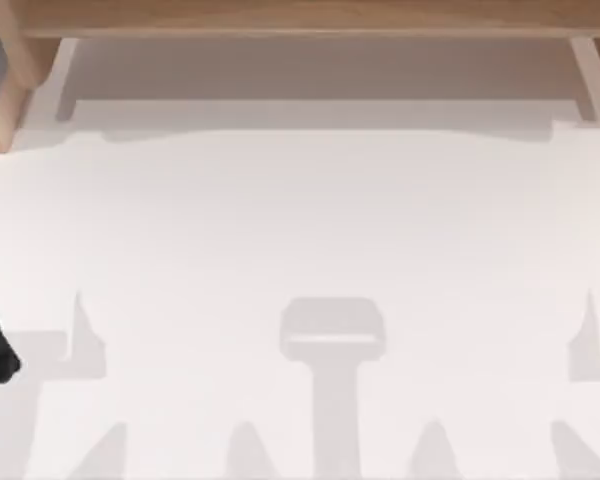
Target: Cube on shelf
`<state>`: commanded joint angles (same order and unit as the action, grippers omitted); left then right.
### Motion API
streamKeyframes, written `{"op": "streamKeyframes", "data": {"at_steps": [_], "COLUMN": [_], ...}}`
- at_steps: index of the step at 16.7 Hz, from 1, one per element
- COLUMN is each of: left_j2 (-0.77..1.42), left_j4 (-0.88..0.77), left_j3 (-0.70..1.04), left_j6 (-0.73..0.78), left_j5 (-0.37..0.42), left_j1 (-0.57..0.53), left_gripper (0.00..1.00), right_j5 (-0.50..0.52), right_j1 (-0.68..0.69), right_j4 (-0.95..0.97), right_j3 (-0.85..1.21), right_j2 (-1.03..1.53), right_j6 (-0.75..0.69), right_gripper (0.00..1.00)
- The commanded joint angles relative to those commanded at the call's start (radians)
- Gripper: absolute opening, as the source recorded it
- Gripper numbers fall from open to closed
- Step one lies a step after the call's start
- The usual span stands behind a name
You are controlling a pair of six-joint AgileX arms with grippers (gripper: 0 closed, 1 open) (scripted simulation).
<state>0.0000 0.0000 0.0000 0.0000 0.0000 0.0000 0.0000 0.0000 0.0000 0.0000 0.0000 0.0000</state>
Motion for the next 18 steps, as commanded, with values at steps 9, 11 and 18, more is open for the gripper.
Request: {"op": "streamKeyframes", "data": {"at_steps": [9, 11, 18], "left_j2": [0.000, 0.000, 0.000], "left_j4": [0.000, 0.000, 0.000], "left_j3": [0.000, 0.000, 0.000], "left_j6": [0.000, 0.000, 0.000], "left_j5": [0.000, 0.000, 0.000], "left_j1": [0.000, 0.000, 0.000], "left_gripper": [1.00, 1.00, 1.00], "right_j5": [-0.007, -0.014, -0.084], "right_j1": [-0.106, -0.161, -0.350], "right_j4": [0.227, 0.343, 0.743], "right_j3": [0.201, 0.306, 0.684], "right_j2": [0.283, 0.454, 1.240], "right_j6": [-0.252, -0.405, -0.989], "right_gripper": [1.00, 1.00, 1.00]}}
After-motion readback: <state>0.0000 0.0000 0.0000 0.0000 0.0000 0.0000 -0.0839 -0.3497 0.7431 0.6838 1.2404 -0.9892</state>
